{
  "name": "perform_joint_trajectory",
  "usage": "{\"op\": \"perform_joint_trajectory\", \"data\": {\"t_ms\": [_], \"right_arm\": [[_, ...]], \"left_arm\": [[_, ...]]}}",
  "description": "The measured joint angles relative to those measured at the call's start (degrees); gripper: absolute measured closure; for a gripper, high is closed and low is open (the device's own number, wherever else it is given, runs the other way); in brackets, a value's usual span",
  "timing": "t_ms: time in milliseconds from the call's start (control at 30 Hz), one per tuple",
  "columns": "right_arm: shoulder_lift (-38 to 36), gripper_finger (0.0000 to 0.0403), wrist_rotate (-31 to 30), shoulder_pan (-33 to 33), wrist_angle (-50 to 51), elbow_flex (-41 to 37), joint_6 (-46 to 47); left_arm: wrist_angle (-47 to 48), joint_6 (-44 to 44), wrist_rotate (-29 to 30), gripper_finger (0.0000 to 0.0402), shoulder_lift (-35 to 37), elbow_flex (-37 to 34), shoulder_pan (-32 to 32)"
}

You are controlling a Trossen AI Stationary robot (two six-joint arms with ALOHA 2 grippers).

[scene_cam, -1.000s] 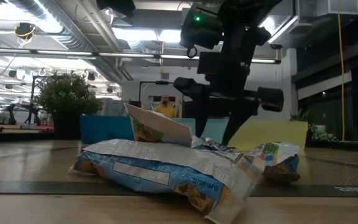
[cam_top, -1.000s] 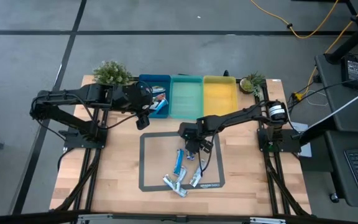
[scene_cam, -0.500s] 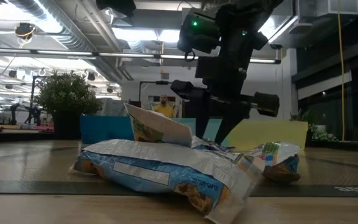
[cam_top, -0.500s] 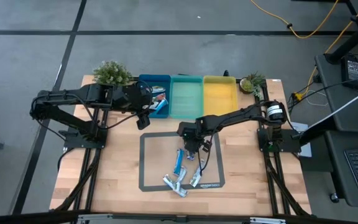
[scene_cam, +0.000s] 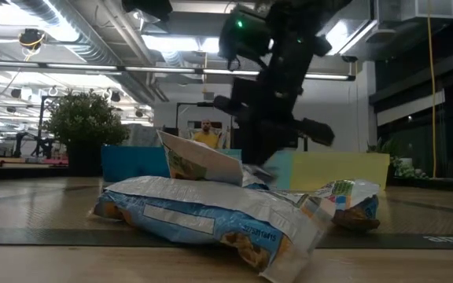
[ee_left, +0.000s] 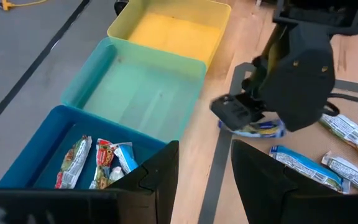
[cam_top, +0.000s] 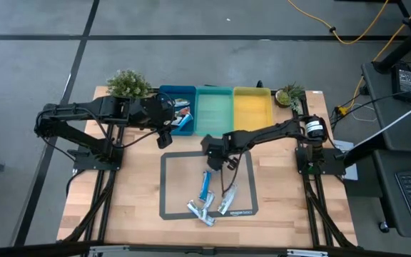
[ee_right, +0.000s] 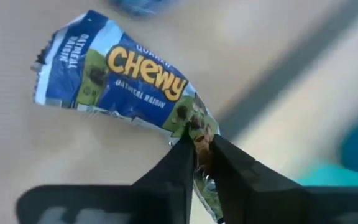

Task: Pick and place Granola Bars by type
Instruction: Put the left blue granola bar into the green bin

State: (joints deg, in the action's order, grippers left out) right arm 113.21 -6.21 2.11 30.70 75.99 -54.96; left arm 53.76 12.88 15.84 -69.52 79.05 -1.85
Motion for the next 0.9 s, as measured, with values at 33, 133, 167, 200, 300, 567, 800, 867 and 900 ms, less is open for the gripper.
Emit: {"op": "perform_joint_trajectory", "data": {"t_ms": [33,133,167,200,300,567,800,867,900], "right_arm": [[0.00,0.0353,-0.51,0.00,0.36,0.86,1.11],[0.00,0.0365,-0.35,-0.16,2.31,3.60,4.75],[0.00,0.0367,-0.34,-0.36,3.23,4.77,6.45],[0.00,0.0369,-0.66,-0.65,4.41,6.16,8.26],[-0.13,0.0371,-3.01,-1.50,7.25,9.52,13.18],[-0.92,0.0369,-4.73,-3.13,14.05,16.24,23.33],[-1.20,0.0373,-4.65,-3.35,18.68,20.08,28.30],[-1.71,0.0370,-4.37,-3.59,19.27,20.08,29.60],[-2.31,0.0369,-4.00,-3.85,19.31,20.08,30.27]], "left_arm": [[0.02,-0.02,0.00,0.0263,0.00,0.00,0.00],[0.01,-0.12,0.00,0.0263,0.00,0.00,0.00],[0.02,-0.12,0.00,0.0263,0.00,0.00,0.00],[0.02,-0.12,0.00,0.0263,0.00,0.00,0.00],[0.02,-0.12,0.00,0.0263,0.00,0.00,0.00],[0.02,-0.12,0.00,0.0263,0.00,0.00,0.00],[0.04,-0.14,0.04,0.0263,0.00,0.00,0.00],[0.07,-0.14,0.15,0.0263,0.00,0.00,0.00],[0.04,-0.14,0.15,0.0263,0.00,0.00,0.00]]}}
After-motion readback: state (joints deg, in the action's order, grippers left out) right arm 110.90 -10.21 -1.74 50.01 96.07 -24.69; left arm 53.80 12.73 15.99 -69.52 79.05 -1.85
